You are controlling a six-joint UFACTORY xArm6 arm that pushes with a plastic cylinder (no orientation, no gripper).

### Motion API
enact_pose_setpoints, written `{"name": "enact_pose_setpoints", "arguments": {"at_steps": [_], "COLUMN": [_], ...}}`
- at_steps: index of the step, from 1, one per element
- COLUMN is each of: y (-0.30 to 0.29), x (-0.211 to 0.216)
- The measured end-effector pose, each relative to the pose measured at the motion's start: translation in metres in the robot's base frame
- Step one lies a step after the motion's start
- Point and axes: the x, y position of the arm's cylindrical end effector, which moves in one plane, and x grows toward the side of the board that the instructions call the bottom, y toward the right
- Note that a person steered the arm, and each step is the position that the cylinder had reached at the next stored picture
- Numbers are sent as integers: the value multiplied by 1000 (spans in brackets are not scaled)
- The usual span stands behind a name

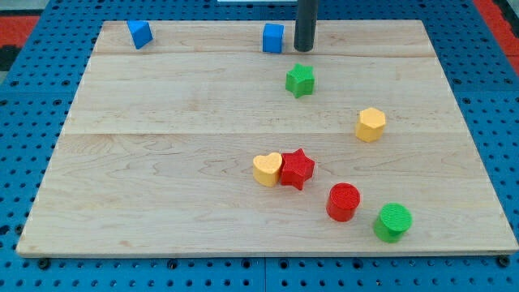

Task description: Move the blue cube slightly towards the left

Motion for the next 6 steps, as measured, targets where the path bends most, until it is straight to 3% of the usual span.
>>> {"name": "enact_pose_setpoints", "arguments": {"at_steps": [1, 2, 3, 5, 6], "y": [-31, -38, -1, 4, 34], "x": [-29, -29, -30, -29, -28]}}
